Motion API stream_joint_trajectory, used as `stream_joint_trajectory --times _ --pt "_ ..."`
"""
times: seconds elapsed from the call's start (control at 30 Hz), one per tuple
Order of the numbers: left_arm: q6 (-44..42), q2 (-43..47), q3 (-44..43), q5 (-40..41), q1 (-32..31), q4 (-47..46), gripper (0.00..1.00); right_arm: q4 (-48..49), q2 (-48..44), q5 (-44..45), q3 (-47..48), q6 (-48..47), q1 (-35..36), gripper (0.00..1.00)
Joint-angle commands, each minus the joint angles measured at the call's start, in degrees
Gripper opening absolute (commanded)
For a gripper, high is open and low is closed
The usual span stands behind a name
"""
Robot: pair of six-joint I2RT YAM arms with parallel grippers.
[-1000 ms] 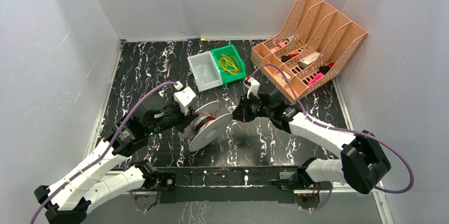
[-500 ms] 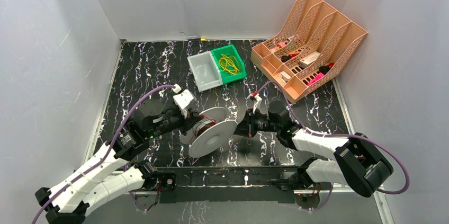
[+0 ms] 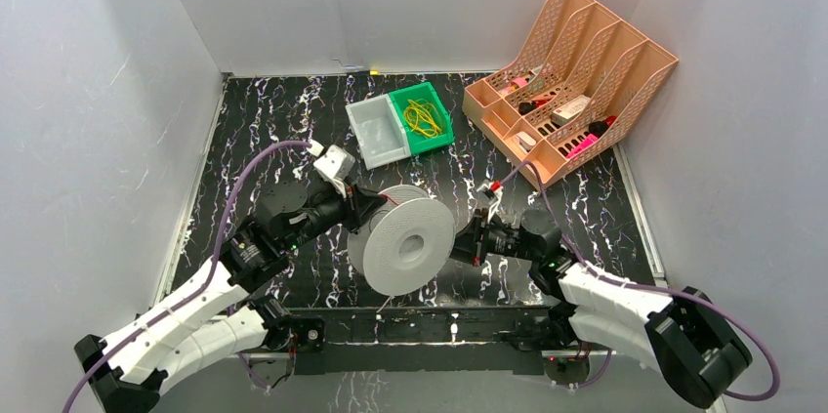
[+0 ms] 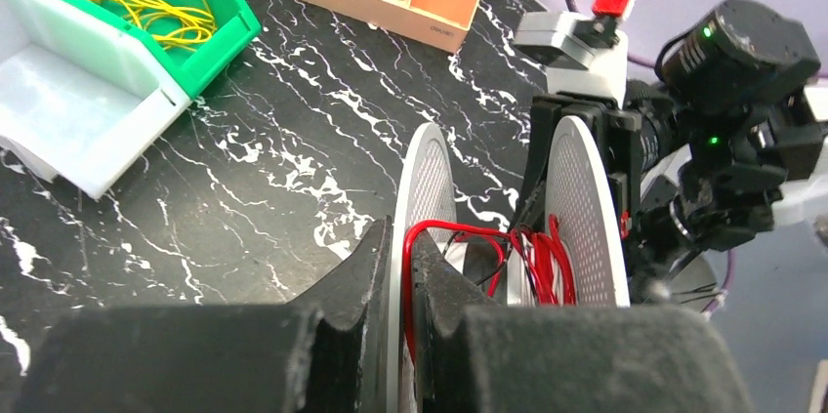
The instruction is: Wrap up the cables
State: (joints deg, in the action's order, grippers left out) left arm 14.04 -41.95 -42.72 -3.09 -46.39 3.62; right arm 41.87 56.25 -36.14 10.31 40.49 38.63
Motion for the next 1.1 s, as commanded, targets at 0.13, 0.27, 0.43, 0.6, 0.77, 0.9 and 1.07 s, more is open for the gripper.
stream_joint_trajectory --times 0.13,0.27,0.43,0.6,0.77,0.9,1.07 --pt "16.69 -2.24 0.61 6.22 6.82 -11.53 0.00 9.12 -9.34 -3.00 -4.79 5.54 0.48 0.00" --pt "23.55 -3.92 0.46 6.84 10.27 -10.53 0.00 8.65 -13.15 -2.71 -5.58 6.25 0.63 0.00" --pt "29.49 -5.29 0.70 7.14 14.00 -9.24 0.00 8.01 -15.16 -2.31 -5.32 6.27 0.73 0.00" --pt "33.32 -6.29 0.80 10.32 15.47 -5.07 0.00 9.75 -13.47 -1.34 -3.89 6.59 1.56 0.00" --pt "36.91 -7.07 1.28 12.90 15.71 -2.35 0.00 14.39 -8.45 1.85 -2.61 6.51 5.18 0.00" --pt "39.76 -7.73 1.16 15.70 15.91 0.33 0.00 16.76 -3.38 6.50 -0.62 4.20 10.79 0.00" --pt "42.52 -7.57 2.14 20.61 16.02 2.77 0.00 21.86 2.50 15.60 0.68 1.33 18.42 0.00"
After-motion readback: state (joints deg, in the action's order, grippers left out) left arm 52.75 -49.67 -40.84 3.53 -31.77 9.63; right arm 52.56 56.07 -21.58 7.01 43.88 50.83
